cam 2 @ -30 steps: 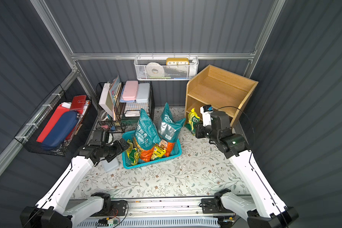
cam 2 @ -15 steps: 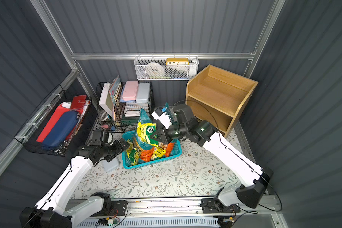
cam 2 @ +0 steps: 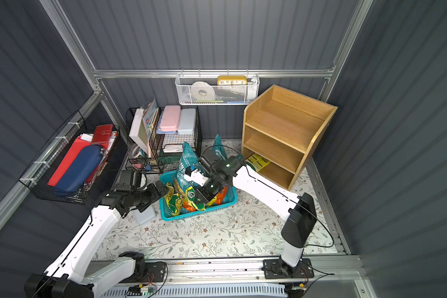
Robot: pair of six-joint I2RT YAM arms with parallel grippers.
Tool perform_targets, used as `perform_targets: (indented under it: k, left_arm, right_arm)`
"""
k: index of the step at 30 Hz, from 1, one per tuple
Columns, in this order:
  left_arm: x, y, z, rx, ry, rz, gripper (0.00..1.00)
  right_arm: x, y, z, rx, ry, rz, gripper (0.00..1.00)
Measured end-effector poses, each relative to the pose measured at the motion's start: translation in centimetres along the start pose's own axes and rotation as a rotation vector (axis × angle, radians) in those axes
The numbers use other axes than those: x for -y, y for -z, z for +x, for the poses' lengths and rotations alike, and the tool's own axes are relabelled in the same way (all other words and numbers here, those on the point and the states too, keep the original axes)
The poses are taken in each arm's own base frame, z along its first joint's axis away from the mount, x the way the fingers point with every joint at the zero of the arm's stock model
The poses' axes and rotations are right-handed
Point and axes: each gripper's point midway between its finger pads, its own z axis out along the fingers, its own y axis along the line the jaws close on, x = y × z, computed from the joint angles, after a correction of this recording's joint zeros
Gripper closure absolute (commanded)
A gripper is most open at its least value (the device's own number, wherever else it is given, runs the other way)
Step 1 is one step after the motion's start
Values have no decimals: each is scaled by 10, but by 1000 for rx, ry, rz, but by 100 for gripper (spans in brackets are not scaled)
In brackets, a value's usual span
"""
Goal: Take down the fertilizer bag from the shelf
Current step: Place the fertilizer bag in the storage box.
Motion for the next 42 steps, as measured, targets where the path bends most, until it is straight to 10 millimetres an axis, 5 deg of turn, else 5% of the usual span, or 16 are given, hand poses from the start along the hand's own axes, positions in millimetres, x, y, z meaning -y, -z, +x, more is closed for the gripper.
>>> perform_targets:
  k: [12, 25, 26, 29, 35, 42]
  left_arm:
    - [0, 0, 0, -1, 0, -1, 1]
    - [-6, -1, 2, -4, 7, -25, 0]
    - [-7, -1, 2, -5, 7, -25, 0]
    - [-6, -1, 2, -4, 7, -24, 1]
    - [-5, -1, 2, -5, 6, -20, 1]
    - [-5, -1, 2, -7, 6, -17, 1]
  right_arm:
    - [63, -66, -10, -199, 124, 368, 100]
    - [52, -109, -11, -214, 222, 422, 100]
    - [53, -111, -11, -208, 219, 420, 99]
    - [53, -110, -9, -173, 214, 421, 74]
    - [50, -70, -6, -17, 137, 356, 56]
    - [65, 55, -24, 405, 50, 351, 51]
